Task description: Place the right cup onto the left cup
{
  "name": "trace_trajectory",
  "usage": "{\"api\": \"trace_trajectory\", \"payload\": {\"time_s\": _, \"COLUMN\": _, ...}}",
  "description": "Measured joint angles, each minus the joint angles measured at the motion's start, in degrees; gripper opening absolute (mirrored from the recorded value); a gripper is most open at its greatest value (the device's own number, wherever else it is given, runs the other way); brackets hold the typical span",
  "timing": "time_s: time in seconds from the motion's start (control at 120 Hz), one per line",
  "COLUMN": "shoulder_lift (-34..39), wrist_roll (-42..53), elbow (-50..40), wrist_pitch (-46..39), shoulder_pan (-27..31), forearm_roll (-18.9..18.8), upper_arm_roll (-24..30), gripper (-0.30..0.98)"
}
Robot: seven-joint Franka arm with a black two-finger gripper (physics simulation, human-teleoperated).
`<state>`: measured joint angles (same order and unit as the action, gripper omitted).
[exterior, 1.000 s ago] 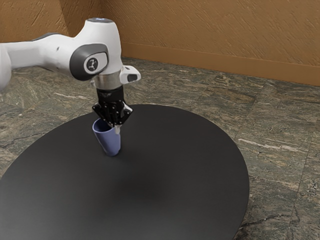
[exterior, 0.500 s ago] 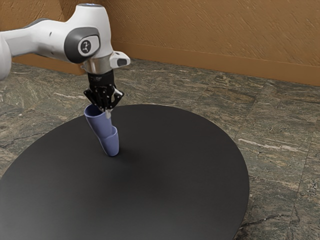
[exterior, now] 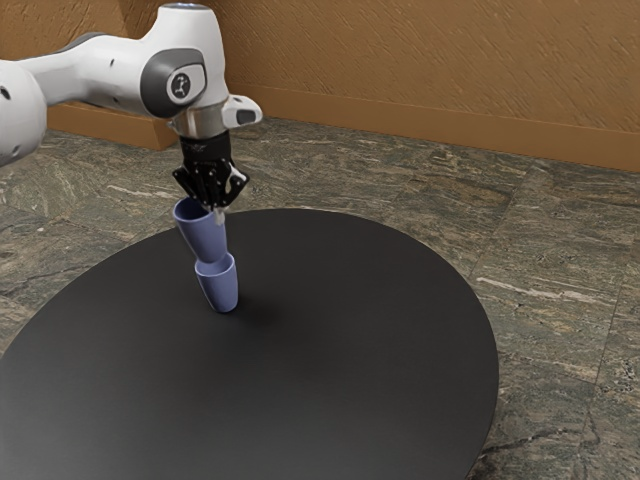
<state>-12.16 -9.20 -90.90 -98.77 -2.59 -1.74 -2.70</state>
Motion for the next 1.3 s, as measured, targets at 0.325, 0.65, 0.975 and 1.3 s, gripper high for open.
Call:
{"api": "trace_trajectory", "payload": {"time_s": 0.325, "shoulder_lift": -2.92, "wrist_roll": 3.02, "elbow": 3.06, "wrist_pitch": 0.09, "shoulder_pan": 1.54, "forearm_roll": 0.13, "upper_arm_roll": -1.42, "gripper": -0.10}}
{"api": "trace_trajectory", "payload": {"time_s": 0.65, "shoulder_lift": -8.18, "wrist_roll": 5.04, "elbow": 8.56, "wrist_pitch": 0.43, "shoulder_pan": 1.53, "forearm_roll": 0.15, "upper_arm_roll": -1.43, "gripper": -0.10}}
{"api": "trace_trajectory", "payload": {"time_s": 0.975, "shoulder_lift": -11.82, "wrist_roll": 6.96, "elbow": 12.28, "wrist_pitch": 0.69, "shoulder_pan": 3.08, "forearm_roll": 0.15, "upper_arm_roll": -1.36, "gripper": -0.10}}
{"api": "trace_trajectory", "payload": {"time_s": 1.3, "shoulder_lift": -12.84, "wrist_roll": 8.35, "elbow": 12.23, "wrist_pitch": 0.71, "shoulder_pan": 4.07, "forearm_roll": 0.17, "upper_arm_roll": -1.43, "gripper": -0.10}}
